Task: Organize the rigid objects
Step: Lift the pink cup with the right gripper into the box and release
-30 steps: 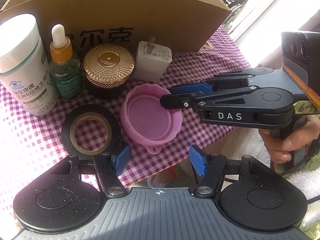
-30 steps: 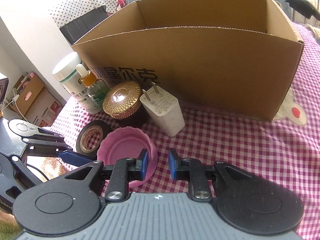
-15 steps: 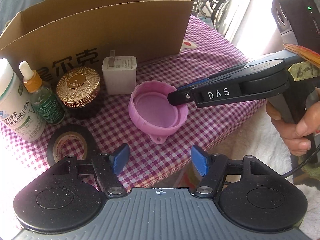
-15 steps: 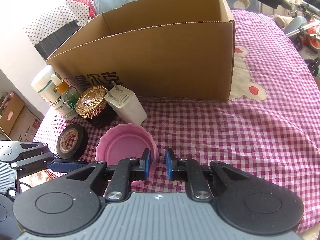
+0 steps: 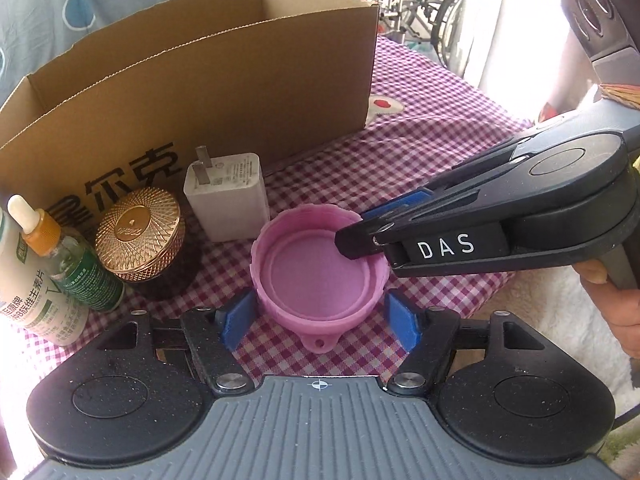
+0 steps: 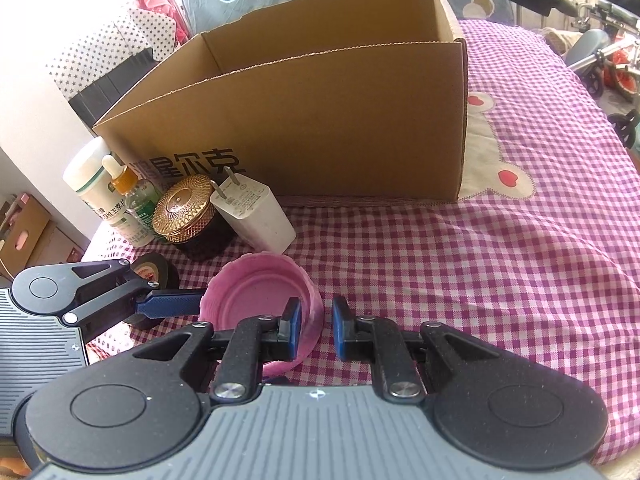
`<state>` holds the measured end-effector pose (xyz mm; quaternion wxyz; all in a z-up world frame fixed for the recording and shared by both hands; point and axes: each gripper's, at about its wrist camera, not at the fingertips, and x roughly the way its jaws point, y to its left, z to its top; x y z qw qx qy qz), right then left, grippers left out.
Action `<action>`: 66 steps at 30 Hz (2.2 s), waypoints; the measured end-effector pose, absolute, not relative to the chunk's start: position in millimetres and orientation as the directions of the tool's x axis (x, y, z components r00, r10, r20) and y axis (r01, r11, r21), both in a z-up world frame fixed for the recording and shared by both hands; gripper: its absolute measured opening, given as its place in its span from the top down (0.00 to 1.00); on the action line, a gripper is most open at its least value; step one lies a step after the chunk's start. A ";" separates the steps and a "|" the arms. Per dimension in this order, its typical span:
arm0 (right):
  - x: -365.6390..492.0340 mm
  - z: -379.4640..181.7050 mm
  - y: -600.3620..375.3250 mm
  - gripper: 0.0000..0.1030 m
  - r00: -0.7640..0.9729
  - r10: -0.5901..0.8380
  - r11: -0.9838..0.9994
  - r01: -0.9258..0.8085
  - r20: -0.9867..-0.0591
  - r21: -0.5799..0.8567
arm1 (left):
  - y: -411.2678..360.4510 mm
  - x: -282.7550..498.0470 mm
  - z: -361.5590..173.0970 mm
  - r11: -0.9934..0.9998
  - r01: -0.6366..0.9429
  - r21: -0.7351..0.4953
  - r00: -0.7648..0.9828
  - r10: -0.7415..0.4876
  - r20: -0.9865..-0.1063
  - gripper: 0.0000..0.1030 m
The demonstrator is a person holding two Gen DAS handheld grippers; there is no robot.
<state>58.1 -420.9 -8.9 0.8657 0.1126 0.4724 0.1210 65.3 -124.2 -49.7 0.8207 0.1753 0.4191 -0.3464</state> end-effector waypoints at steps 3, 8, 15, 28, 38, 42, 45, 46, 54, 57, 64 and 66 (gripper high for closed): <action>58.6 -9.1 -420.1 0.83 0.526 0.322 0.944 -0.111 -0.788 0.312 | -126.4 64.9 -51.8 0.701 0.713 0.001 0.414 -0.421 -0.807 0.32; 58.1 -9.4 -418.1 0.82 0.533 0.324 0.943 -0.117 -0.781 0.312 | -130.4 62.8 -53.3 0.708 0.706 0.013 0.427 -0.412 -0.805 0.33; 37.7 27.1 -414.8 0.83 0.588 0.288 0.955 -0.115 -0.756 0.274 | -127.2 49.7 -18.5 0.698 0.715 0.034 0.467 -0.441 -0.767 0.33; 97.3 175.1 -384.6 0.83 0.751 0.388 0.917 -0.372 -0.535 0.144 | -89.3 119.3 120.3 0.775 0.628 0.067 0.635 -0.461 -0.621 0.33; 267.4 111.6 -373.8 0.83 0.407 0.545 0.837 -0.327 -0.733 0.440 | -89.0 239.0 72.8 0.814 0.580 -0.010 0.441 -0.324 -0.837 0.33; 305.6 68.1 -369.5 0.83 0.274 0.556 0.828 -0.271 -0.785 0.491 | -92.1 267.8 43.1 0.815 0.579 -0.035 0.342 -0.281 -0.897 0.33; 320.9 41.9 -364.9 0.83 0.198 0.554 0.826 -0.251 -0.809 0.504 | -94.7 279.4 29.7 0.805 0.592 -0.035 0.288 -0.252 -0.924 0.33; 325.3 34.2 -363.4 0.83 0.175 0.552 0.826 -0.249 -0.815 0.506 | -93.2 282.9 25.9 0.802 0.596 -0.040 0.267 -0.245 -0.932 0.33; 340.9 -3.4 -349.4 0.84 0.068 0.540 0.827 -0.229 -0.839 0.514 | -92.6 298.5 7.3 0.803 0.594 -0.041 0.178 -0.181 -0.967 0.33; 339.5 -6.1 -345.1 0.83 0.055 0.543 0.823 -0.234 -0.838 0.518 | -94.6 297.4 12.1 0.804 0.594 -0.038 0.189 -0.185 -0.964 0.32; 333.7 13.8 -367.4 0.81 0.116 0.607 0.791 -0.186 -0.786 0.583 | -90.5 284.6 35.4 0.816 0.578 -0.020 0.255 -0.204 -0.945 0.32; 326.8 28.0 -380.2 0.81 0.164 0.626 0.779 -0.170 -0.762 0.604 | -82.1 276.6 46.5 0.826 0.560 -0.056 0.257 -0.238 -0.937 0.32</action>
